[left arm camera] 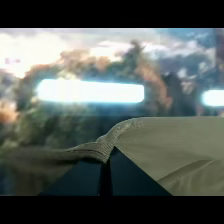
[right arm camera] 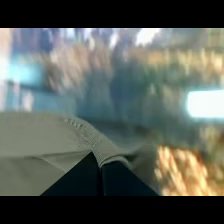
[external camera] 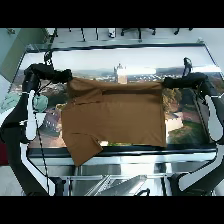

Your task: Fold the shirts.

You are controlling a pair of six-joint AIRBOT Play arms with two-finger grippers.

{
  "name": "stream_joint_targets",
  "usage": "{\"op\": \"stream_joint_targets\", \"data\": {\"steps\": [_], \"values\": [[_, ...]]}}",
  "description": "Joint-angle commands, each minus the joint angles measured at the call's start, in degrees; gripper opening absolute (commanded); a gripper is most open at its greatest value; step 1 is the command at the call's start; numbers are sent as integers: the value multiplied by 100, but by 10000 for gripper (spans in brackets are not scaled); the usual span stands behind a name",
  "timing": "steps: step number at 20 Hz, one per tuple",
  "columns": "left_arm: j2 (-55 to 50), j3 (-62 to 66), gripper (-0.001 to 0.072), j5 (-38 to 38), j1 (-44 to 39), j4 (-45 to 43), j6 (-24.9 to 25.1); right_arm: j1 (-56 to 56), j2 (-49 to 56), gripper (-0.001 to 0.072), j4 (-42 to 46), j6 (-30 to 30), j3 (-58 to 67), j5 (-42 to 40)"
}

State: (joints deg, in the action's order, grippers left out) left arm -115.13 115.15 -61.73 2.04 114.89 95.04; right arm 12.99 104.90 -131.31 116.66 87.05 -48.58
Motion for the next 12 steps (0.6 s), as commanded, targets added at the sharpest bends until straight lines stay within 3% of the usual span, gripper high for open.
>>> {"op": "stream_joint_targets", "data": {"steps": [1, 5, 9, 12], "values": [[-44, 70, 12, -1025, 9, -970, -269, -120, -20, 15, 984, -597, -129, -505], [-46, -306, 12, -1488, 9, -1355, -358, -315, -20, 16, 1016, -623, -337, -551], [-48, -629, 12, -1530, -11, -1663, -372, -518, -17, 16, 1974, -1290, -389, -564], [-48, -791, 12, -1410, -11, -1784, -468, -632, -17, 16, 2031, -1346, -389, -562]]}}
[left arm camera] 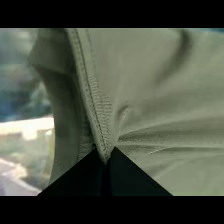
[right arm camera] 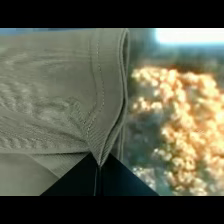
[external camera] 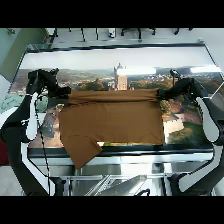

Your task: Fold the shirts.

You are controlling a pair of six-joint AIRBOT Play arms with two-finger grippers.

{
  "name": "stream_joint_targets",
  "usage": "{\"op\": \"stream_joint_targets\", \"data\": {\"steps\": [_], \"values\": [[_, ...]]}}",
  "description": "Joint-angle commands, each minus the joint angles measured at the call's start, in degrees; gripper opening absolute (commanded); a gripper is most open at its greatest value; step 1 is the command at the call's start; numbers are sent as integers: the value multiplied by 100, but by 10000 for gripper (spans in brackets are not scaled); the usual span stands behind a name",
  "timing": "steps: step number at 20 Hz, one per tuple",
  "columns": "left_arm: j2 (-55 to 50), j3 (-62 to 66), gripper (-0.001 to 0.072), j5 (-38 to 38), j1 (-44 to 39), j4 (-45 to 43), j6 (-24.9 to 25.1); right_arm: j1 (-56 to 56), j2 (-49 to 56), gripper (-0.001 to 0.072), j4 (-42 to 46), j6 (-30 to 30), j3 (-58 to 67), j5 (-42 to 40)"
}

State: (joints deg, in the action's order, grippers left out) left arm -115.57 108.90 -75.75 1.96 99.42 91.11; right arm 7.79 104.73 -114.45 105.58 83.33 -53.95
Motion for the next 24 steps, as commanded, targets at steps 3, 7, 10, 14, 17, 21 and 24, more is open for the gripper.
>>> {"op": "stream_joint_targets", "data": {"steps": [3, 7, 10, 14, 17, 21, 24], "values": [[-9, -223, 12, 79, -50, -240, -74, -170, 0, 17, 352, -238, -17, -22], [-9, -221, 13, 234, -133, -225, -72, -175, 0, 17, 350, -260, -17, -20], [-7, -219, 13, 378, -205, -155, -70, -181, -2, 29, 278, -258, -15, -28], [87, -188, 605, 111, -236, 280, -118, -173, -144, 387, -55, -372, 105, -225], [308, 579, 612, -1121, -57, 267, -190, 111, -645, 387, 339, -673, 693, -1349], [1484, 190, 611, -2380, 498, 212, -208, 960, -1700, 373, 879, -588, 273, -2553], [3239, -2592, 611, -1727, 979, 249, -203, 1873, -2406, 366, 297, 2, -1182, -2706]]}}
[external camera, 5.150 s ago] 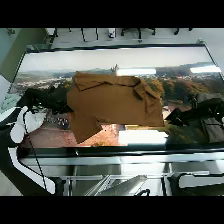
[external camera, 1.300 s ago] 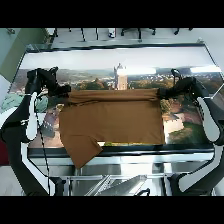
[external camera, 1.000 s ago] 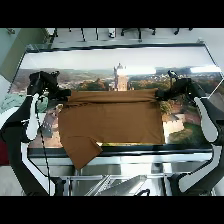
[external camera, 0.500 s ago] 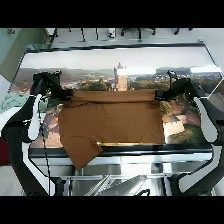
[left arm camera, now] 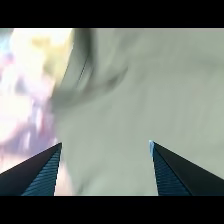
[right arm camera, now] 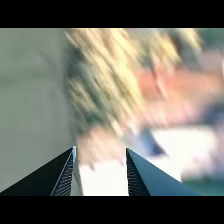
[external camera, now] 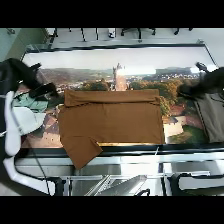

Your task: Fold the shirts.

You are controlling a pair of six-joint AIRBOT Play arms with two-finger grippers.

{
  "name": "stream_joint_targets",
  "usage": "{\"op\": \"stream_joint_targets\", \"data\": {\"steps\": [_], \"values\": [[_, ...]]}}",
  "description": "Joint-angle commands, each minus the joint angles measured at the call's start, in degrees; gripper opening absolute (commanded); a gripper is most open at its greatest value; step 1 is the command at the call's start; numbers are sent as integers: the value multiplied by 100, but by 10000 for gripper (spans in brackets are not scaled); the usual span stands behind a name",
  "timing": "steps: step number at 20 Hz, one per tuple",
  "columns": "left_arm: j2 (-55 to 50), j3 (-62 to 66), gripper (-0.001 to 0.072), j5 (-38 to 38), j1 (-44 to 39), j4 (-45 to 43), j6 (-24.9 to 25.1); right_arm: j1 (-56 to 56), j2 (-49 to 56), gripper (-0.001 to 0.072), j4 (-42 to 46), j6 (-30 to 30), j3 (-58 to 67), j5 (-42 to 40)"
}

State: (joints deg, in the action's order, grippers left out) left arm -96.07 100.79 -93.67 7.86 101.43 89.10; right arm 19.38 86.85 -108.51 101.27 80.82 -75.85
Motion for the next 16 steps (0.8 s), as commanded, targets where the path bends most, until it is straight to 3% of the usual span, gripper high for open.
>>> {"op": "stream_joint_targets", "data": {"steps": [1, 4, 7, 12, 16], "values": [[1840, -2811, 611, 407, 498, 144, 4, 1038, -741, 366, -544, 595, -1388, -520], [3077, -5578, 611, 1132, 778, 1187, 385, 1567, -739, 367, -1161, 1073, -2262, -452], [3578, -7250, 611, 1495, 839, 1880, 634, 1578, -706, 368, -1222, 1329, -2739, -361], [3901, -8102, 610, 1989, 837, 1864, 649, 1576, -699, 368, -1290, 1434, -3005, -170], [3370, -8100, 591, 2667, 837, 2138, 804, 1405, -632, 370, -1285, 1445, -3077, -129]]}}
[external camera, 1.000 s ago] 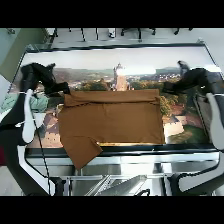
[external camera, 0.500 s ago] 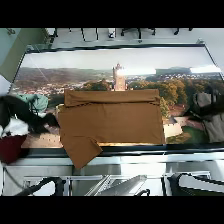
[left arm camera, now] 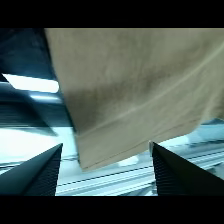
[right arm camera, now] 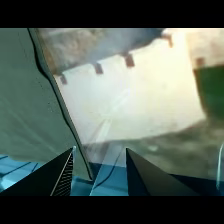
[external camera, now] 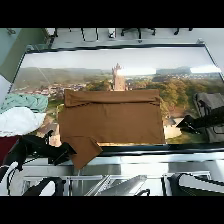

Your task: Fold the shirts.

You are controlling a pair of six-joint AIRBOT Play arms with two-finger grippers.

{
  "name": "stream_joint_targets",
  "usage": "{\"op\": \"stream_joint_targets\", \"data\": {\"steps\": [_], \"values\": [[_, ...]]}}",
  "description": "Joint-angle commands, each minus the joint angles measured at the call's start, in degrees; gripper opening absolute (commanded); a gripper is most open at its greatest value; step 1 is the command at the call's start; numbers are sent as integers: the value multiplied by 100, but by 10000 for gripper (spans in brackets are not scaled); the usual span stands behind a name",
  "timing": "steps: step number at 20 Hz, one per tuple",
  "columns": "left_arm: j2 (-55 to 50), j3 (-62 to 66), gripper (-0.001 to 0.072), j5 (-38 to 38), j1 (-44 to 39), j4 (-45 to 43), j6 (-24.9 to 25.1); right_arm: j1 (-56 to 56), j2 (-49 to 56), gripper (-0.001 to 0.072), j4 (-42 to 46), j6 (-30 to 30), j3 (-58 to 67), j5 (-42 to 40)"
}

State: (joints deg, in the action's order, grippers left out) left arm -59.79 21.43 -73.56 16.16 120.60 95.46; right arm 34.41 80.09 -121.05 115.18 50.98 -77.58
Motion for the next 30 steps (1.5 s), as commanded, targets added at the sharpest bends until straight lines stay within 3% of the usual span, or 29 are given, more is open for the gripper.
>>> {"op": "stream_joint_targets", "data": {"steps": [1, 2, 3, 4, 5, 12, 13, 15, 16, 19, 21, 24, 28, 30], "values": [[-463, -131, 515, 767, 7, 382, 352, -186, 85, 371, -31, 55, -151, 44], [-680, 7, 358, 785, 7, 391, 457, -284, 136, 377, -24, 57, -229, 37], [-866, 221, 253, 708, 9, 378, 509, -365, 173, 401, -4, 57, -317, 15], [-988, 450, 101, 605, 7, 361, 522, -435, 210, 454, -4, 55, -409, 7], [-1045, 671, 13, 503, 4, 385, 590, -498, 258, 468, -7, 35, -498, 9], [-190, 1495, 13, -20, 7, 378, 557, -1427, 667, 464, -358, 66, -859, 341], [-39, 1550, 13, -125, 7, 356, 546, -1596, 671, 388, -527, 192, -857, 426], [280, 1679, 13, -339, 7, 348, 544, -1766, 667, 44, -798, 380, -782, 503], [437, 1749, 13, -433, 7, 350, 538, -1773, 656, 19, -824, 378, -726, 501], [986, 1937, 13, -883, 7, 186, 334, -1606, 343, 18, -695, 162, -682, 507], [1375, 1926, 12, -1163, 7, -409, 7, -1399, -26, 18, -48, -505, -682, 520], [1851, 1661, 12, -1357, 7, -752, -59, -1104, -603, 18, 909, -1335, -682, 531], [1720, 1510, 13, -946, 7, -686, -28, -927, -828, 18, 848, -1342, -682, 575], [1204, 1773, 12, -691, 4, -326, 164, -929, -817, 18, 273, -1126, -673, 785]]}}
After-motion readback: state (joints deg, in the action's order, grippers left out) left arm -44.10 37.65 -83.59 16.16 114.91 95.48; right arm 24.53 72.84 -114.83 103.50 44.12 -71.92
